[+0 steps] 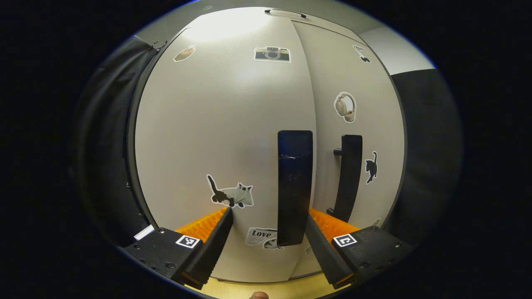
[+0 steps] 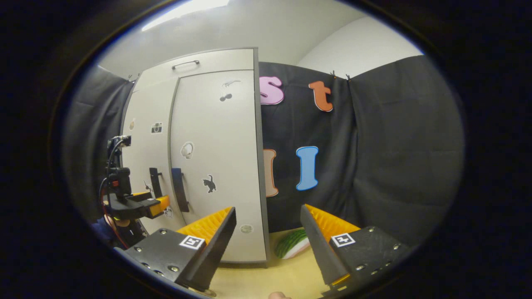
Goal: Grasp the bottle in the cabinet with the left hand and place it on the coaster, then close the right door with the right hand and the left door with the left hand.
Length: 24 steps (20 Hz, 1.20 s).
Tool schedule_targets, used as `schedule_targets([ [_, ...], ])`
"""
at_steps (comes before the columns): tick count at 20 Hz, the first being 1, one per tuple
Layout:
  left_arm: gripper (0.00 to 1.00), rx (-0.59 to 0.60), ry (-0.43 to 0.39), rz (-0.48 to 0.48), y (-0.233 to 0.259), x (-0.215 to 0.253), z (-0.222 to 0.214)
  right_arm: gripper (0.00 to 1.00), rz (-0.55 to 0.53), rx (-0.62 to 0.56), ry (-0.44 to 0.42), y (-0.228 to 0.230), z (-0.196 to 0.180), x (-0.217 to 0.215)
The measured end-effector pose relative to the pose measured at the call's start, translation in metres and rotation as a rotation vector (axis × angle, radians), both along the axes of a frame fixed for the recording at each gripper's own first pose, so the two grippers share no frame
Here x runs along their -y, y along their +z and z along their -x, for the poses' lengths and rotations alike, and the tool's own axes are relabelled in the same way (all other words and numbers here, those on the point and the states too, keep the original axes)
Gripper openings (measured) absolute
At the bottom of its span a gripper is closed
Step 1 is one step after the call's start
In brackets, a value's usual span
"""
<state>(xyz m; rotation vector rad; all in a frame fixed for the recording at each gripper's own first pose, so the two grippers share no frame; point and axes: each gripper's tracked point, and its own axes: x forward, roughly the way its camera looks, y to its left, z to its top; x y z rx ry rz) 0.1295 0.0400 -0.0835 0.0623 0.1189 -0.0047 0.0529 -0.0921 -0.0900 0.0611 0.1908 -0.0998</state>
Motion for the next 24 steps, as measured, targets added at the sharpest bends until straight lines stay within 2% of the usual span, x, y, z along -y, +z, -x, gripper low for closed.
schedule_targets([
  [4, 0.99, -0.01, 0.005, -0.026, 0.008, 0.003, 0.008, 0.95, -0.004, 0.009, 0.015, 0.005, 0.001, -0.003],
  [7, 0.99, -0.003, -0.002, -0.02, 0.029, 0.007, 0.034, 0.95, -0.009, 0.014, 0.03, 0.008, 0.002, -0.007],
  [9, 0.96, 0.016, -0.005, 0.002, 0.052, 0.01, 0.051, 0.95, -0.011, 0.022, 0.043, 0.014, 0.001, -0.01],
  [10, 0.99, 0.029, -0.002, 0.002, 0.068, 0.009, 0.06, 0.95, -0.009, 0.03, 0.05, 0.018, 0.001, -0.011],
  [14, 0.98, 0.091, 0.038, -0.037, 0.129, 0.002, 0.096, 0.95, -0.011, 0.077, 0.074, 0.053, -0.002, -0.02],
  [15, 0.98, 0.105, 0.05, -0.05, 0.141, 0.002, 0.105, 0.92, -0.013, 0.093, 0.078, 0.066, -0.002, -0.023],
  [17, 0.98, 0.151, 0.059, -0.08, 0.164, 0.005, 0.122, 0.95, -0.009, 0.125, 0.087, 0.091, -0.001, -0.029],
  [19, 0.97, 0.183, 0.039, -0.08, 0.18, 0.017, 0.137, 0.95, -0.018, 0.151, 0.101, 0.112, 0.002, -0.036],
  [21, 0.99, 0.189, 0.0, -0.027, 0.188, 0.031, 0.151, 0.95, -0.05, 0.17, 0.115, 0.127, 0.004, -0.043],
  [23, 0.97, 0.199, -0.025, 0.008, 0.194, 0.037, 0.159, 0.92, -0.069, 0.184, 0.117, 0.133, 0.004, -0.047],
  [24, 0.98, 0.203, -0.031, 0.005, 0.195, 0.037, 0.164, 0.94, -0.07, 0.177, 0.114, 0.131, 0.005, -0.049],
])
